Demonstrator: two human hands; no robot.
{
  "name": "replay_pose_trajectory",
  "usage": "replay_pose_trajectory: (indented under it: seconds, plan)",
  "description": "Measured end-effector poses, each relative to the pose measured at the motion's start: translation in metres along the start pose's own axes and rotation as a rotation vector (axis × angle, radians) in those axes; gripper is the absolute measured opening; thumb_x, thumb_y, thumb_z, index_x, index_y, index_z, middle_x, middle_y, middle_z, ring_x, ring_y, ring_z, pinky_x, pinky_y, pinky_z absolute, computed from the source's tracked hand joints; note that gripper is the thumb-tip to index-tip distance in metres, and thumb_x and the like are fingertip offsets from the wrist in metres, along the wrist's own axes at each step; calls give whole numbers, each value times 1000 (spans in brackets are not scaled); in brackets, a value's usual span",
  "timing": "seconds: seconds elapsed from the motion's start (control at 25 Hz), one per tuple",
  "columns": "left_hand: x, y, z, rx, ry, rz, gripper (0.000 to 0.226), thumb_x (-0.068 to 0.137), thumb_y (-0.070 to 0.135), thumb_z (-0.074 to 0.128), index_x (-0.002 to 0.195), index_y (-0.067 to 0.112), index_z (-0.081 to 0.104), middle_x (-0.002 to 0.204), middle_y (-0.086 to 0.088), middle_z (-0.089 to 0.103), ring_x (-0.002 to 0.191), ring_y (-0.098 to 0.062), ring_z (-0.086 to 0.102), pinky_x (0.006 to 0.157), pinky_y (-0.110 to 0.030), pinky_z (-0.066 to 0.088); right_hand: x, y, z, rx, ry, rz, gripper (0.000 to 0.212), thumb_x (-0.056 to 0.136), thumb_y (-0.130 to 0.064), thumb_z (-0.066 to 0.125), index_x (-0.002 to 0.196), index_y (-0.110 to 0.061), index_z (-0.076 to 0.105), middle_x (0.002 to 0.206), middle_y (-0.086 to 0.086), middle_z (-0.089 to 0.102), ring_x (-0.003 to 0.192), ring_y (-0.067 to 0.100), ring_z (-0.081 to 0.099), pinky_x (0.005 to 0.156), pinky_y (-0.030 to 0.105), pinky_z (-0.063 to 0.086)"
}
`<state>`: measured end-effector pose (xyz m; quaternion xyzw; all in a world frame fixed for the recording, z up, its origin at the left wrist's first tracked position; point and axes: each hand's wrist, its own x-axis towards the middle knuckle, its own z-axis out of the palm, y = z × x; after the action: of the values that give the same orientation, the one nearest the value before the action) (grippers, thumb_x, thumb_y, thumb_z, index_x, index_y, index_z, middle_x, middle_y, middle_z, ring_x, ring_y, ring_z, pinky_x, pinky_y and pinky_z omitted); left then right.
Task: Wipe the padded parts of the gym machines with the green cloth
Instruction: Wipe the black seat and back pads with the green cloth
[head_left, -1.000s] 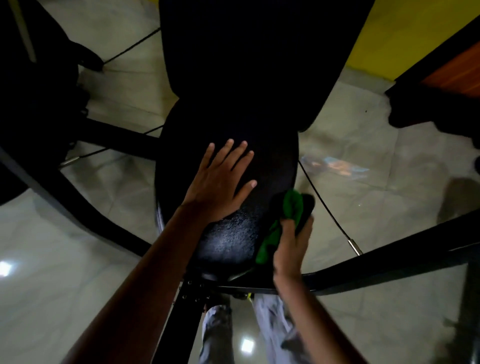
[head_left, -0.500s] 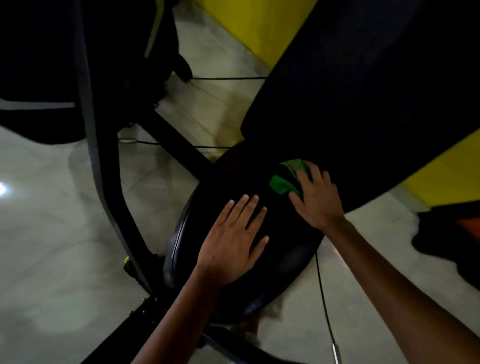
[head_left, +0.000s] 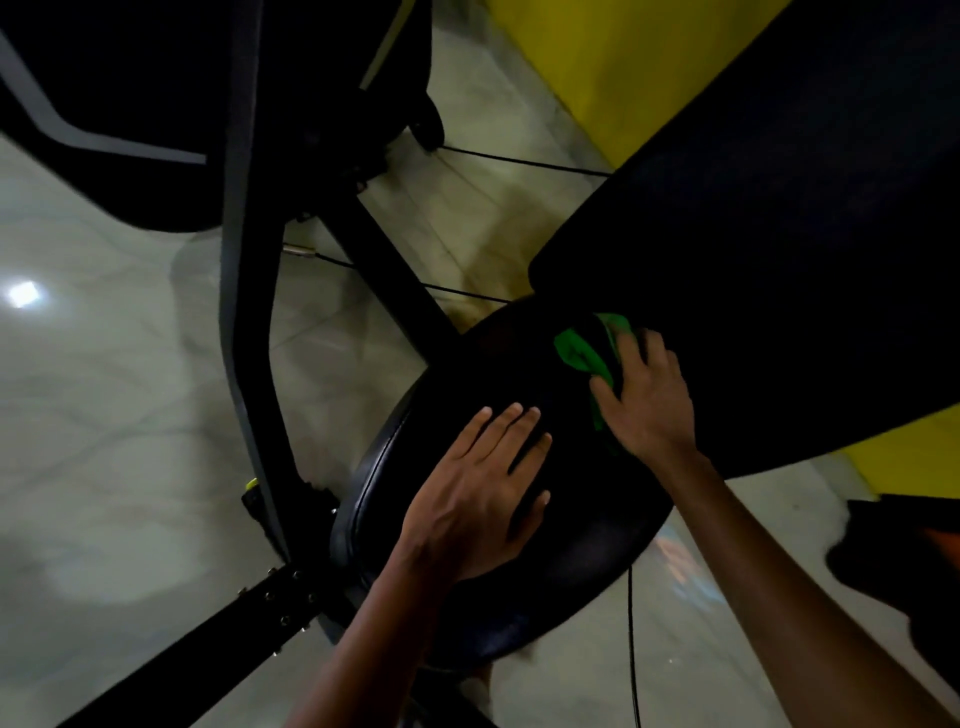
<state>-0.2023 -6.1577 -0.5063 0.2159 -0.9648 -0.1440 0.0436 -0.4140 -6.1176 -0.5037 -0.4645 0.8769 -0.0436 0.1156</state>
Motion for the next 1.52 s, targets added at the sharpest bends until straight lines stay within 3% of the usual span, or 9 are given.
replay_pose_trajectory:
  seconds: [0.24, 0.48, 0.6, 0.76, 1.0, 1.12, 1.28, 1.4, 1.52]
  plan:
    - [-1, 1, 3, 5, 20, -4, 52, 91, 40, 46, 133, 11, 54, 144, -12, 46, 136, -26, 40, 113, -43, 31, 66, -10, 0, 2, -106, 77, 59, 95, -39, 45, 146, -14, 29, 143, 22, 35, 124, 42, 40, 95, 44, 40]
    - [-5, 8, 4, 61, 82, -140, 54, 91, 39, 44, 134, 7, 53, 144, -15, 45, 135, -28, 40, 112, -42, 33, 90, -28, -9, -158, -88, -77, 55, 95, -38, 44, 144, -13, 35, 136, 24, 44, 119, 44, 45, 91, 46, 43]
    - [-12, 16, 7, 108, 122, -273, 54, 94, 40, 39, 137, 8, 50, 146, -15, 43, 137, -27, 38, 114, -41, 28, 107, -58, -9, -238, -109, -309, 53, 95, -39, 44, 142, -17, 37, 137, 20, 44, 121, 43, 42, 93, 47, 40]
    - [-22, 18, 8, 94, 161, -350, 56, 93, 39, 40, 138, 7, 49, 147, -14, 42, 138, -27, 37, 113, -40, 23, 116, -128, -11, -407, -446, -659, 50, 94, -46, 42, 141, -30, 40, 141, 9, 47, 125, 32, 45, 96, 41, 39]
    - [-46, 13, 2, 82, 147, -303, 53, 96, 38, 38, 139, 8, 47, 149, -11, 40, 140, -26, 33, 113, -40, 23, 55, -191, -4, -389, -502, -1073, 49, 93, -47, 42, 140, -33, 42, 137, 3, 52, 124, 25, 45, 97, 40, 35]
    - [-49, 10, 4, 95, 160, -287, 53, 96, 38, 38, 139, 9, 47, 150, -11, 39, 140, -26, 33, 113, -40, 23, 78, -181, -8, -395, -552, -991, 48, 92, -46, 45, 138, -35, 43, 137, 3, 51, 124, 26, 46, 96, 39, 38]
    - [-50, 11, 4, 72, 150, -292, 54, 96, 38, 38, 140, 9, 47, 150, -12, 38, 141, -26, 32, 115, -40, 21, 128, -132, -15, -517, -547, -562, 53, 93, -51, 43, 142, -32, 39, 147, 8, 41, 130, 32, 41, 102, 40, 39]
    - [-50, 9, 4, 59, 154, -295, 54, 96, 38, 38, 140, 9, 46, 150, -11, 37, 141, -26, 31, 115, -39, 19, 124, -120, -8, -498, -420, -561, 52, 94, -49, 42, 142, -28, 39, 143, 11, 43, 127, 35, 39, 99, 43, 35]
    - [-49, 9, -1, -4, 133, -267, 54, 94, 39, 39, 139, 10, 48, 149, -10, 40, 139, -24, 34, 114, -37, 21, 103, -102, -17, -308, -294, -592, 51, 92, -45, 44, 139, -24, 43, 137, 10, 45, 121, 36, 39, 95, 44, 37]
